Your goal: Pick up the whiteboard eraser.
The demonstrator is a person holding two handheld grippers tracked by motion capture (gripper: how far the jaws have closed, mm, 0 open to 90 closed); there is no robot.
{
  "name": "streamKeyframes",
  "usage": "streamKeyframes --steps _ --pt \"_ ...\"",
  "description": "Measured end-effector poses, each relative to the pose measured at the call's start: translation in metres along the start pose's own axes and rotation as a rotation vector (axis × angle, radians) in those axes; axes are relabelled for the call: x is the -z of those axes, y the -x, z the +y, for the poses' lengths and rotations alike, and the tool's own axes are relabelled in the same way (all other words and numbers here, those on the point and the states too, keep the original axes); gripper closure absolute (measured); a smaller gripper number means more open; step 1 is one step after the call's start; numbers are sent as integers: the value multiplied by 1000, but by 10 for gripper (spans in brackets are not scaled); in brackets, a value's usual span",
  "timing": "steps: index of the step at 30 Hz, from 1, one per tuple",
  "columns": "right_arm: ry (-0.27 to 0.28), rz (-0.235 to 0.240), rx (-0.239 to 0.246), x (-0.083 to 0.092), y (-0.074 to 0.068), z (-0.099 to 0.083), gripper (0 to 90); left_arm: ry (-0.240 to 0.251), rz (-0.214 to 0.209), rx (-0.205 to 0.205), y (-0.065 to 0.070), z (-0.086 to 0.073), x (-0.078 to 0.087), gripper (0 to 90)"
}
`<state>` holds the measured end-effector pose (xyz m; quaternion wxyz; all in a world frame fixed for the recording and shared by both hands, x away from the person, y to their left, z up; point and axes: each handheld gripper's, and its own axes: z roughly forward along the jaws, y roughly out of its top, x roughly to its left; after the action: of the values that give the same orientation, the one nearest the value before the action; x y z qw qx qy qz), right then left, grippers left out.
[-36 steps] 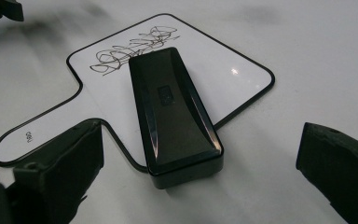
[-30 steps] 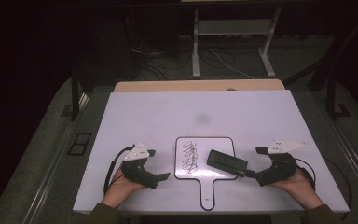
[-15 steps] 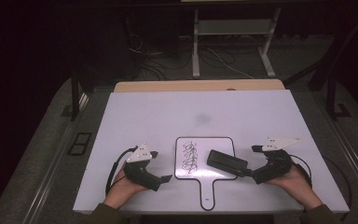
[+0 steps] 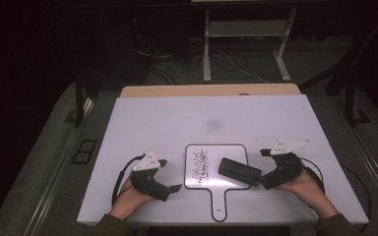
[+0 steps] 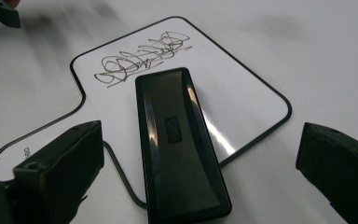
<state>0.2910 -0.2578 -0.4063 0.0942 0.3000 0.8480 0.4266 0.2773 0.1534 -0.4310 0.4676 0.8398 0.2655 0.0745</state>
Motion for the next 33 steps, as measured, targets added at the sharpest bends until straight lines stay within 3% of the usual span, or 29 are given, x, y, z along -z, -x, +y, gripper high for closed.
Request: streamKeyframes --steps 7,21,33 --pt "-17 11 9 -9 2 9 0 2 -2 6 0 0 0 0" --pt "-139 68 58 -39 1 27 0 6 -1 7 -1 0 1 0" --pt "-240 46 101 -51 -6 32 63 3 -3 3 -1 -1 0 0"
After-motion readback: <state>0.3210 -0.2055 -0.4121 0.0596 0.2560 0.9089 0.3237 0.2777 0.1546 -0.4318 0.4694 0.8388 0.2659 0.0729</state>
